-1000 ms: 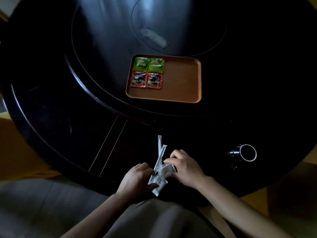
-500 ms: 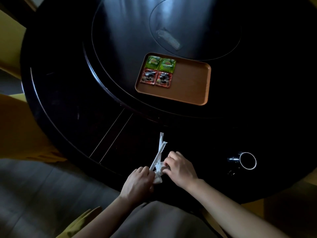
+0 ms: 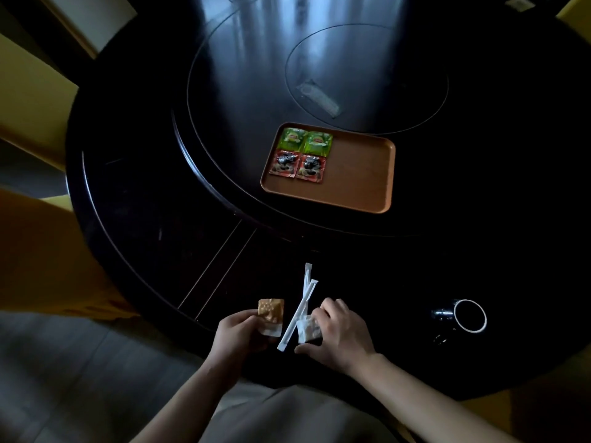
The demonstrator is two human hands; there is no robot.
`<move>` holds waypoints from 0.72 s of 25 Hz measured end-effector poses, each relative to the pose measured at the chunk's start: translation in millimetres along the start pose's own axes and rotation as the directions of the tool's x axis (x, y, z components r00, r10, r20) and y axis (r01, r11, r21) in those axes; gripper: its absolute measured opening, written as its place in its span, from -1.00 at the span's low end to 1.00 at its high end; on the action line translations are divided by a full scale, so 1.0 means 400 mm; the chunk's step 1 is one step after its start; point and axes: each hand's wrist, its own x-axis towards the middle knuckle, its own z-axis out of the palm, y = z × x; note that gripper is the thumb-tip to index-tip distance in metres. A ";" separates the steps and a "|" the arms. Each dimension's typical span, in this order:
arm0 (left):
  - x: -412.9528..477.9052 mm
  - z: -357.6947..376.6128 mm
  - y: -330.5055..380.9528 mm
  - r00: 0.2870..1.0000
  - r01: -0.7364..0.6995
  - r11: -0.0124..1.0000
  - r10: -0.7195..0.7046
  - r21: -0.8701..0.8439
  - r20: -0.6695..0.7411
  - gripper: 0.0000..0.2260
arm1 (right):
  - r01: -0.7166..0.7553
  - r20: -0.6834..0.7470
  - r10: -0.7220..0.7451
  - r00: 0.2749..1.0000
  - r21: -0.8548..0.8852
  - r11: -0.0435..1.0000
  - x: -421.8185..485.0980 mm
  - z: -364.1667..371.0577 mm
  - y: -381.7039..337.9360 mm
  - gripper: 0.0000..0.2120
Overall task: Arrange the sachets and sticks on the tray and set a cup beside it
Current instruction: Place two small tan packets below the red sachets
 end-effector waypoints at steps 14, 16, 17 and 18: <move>0.087 -0.033 0.083 0.987 0.046 0.997 -0.036 -0.059 0.159 -0.82 | -0.453 0.105 0.533 0.839 0.677 0.580 -0.005 -0.015 -0.001 -0.87; 0.103 -0.042 0.087 0.984 0.045 0.998 -0.038 -0.037 0.172 -0.82 | -0.497 0.266 0.641 0.720 0.842 0.209 -0.010 -0.014 0.017 -0.84; 0.109 -0.045 0.089 0.982 0.045 0.999 -0.039 -0.027 0.184 -0.82 | -0.492 0.324 0.662 0.676 0.867 0.079 -0.013 -0.012 0.025 -0.82; 0.114 -0.047 0.091 0.980 0.043 0.999 -0.040 -0.013 0.195 -0.82 | -0.487 0.343 0.673 0.655 0.873 0.030 -0.017 -0.009 0.033 -0.83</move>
